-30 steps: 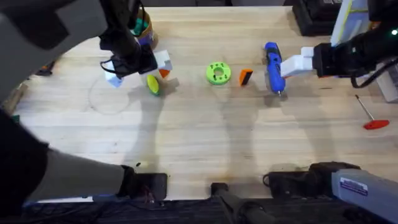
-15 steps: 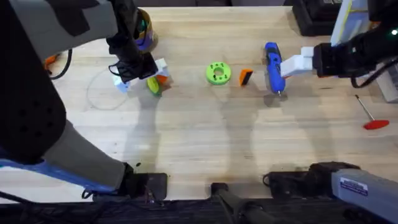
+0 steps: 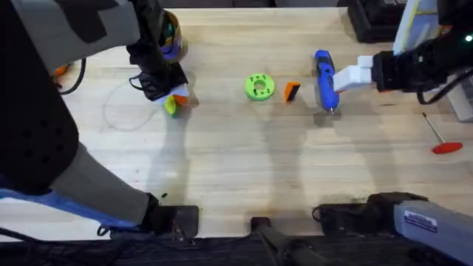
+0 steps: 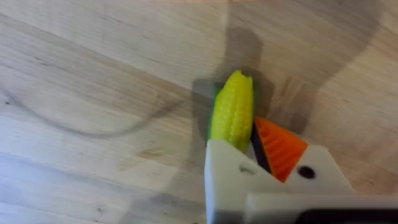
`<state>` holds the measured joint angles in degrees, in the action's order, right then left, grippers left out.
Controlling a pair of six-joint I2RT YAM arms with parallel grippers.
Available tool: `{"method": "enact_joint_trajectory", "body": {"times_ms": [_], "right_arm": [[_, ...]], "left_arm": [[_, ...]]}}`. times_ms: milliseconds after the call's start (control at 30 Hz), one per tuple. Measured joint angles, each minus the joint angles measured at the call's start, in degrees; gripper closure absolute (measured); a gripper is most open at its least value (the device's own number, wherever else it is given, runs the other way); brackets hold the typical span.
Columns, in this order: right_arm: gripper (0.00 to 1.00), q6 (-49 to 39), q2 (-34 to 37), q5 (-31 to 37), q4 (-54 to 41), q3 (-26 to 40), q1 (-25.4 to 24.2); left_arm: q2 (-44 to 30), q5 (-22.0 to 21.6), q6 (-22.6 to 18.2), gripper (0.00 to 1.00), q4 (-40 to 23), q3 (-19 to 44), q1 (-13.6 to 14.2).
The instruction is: Pick up the gripper from the table and insert it into the empty holder that is missing its gripper. Then pick up a screw, insert it into the mounting hole, and use the screwdriver to tighten it. Finally, clean up the table by picking up the vegetable and placing it into the bucket.
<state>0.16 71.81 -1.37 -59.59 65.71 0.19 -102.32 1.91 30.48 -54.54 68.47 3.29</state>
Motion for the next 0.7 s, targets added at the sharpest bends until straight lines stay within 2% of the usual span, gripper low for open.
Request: {"method": "enact_joint_trajectory", "body": {"times_ms": [167,333,533,700], "right_arm": [[0.012,-0.02,-0.02,-0.01,0.00,0.00,0.00],[0.012,-0.02,-0.02,0.00,0.00,0.00,0.00],[0.012,-0.02,-0.02,0.00,-0.50,0.00,0.00],[0.012,-0.02,-0.02,0.00,-0.49,0.00,0.00]], "left_arm": [[0.02,0.01,-0.71,0.994,-1.27,0.50,0.00],[1.78,0.00,-1.56,0.994,-5.74,5.27,0.00],[9.96,0.00,-4.48,0.994,-9.76,13.00,0.00],[18.56,0.00,-6.80,0.994,-10.55,14.64,0.00]]}}
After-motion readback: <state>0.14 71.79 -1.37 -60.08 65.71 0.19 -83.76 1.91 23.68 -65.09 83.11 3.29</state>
